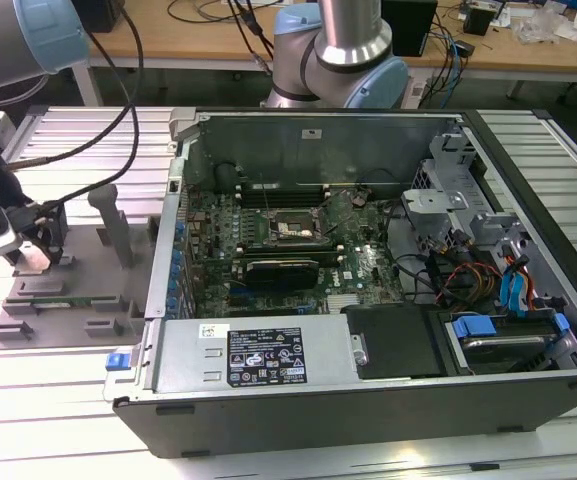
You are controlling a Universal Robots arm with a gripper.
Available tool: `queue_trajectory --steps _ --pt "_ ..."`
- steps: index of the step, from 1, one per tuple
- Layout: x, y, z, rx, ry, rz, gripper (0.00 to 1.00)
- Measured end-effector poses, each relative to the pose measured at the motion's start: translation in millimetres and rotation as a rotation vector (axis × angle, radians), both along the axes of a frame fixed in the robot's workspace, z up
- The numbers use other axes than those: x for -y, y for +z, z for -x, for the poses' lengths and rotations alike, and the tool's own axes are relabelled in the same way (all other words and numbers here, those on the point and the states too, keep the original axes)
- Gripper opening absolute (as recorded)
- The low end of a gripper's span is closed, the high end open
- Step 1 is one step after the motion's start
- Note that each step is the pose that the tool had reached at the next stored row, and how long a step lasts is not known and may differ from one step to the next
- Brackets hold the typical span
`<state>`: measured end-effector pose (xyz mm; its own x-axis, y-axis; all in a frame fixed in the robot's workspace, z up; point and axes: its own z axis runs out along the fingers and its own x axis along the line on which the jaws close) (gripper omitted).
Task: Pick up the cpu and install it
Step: 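Pick up the cpu and move it towards the insertion slot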
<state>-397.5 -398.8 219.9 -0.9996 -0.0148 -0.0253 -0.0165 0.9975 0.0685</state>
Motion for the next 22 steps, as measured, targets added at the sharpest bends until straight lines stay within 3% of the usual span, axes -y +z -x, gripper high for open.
queue_trajectory --steps 22 --pt "-0.2 39.2 0.0 0.0 0.0 0.0 0.55"
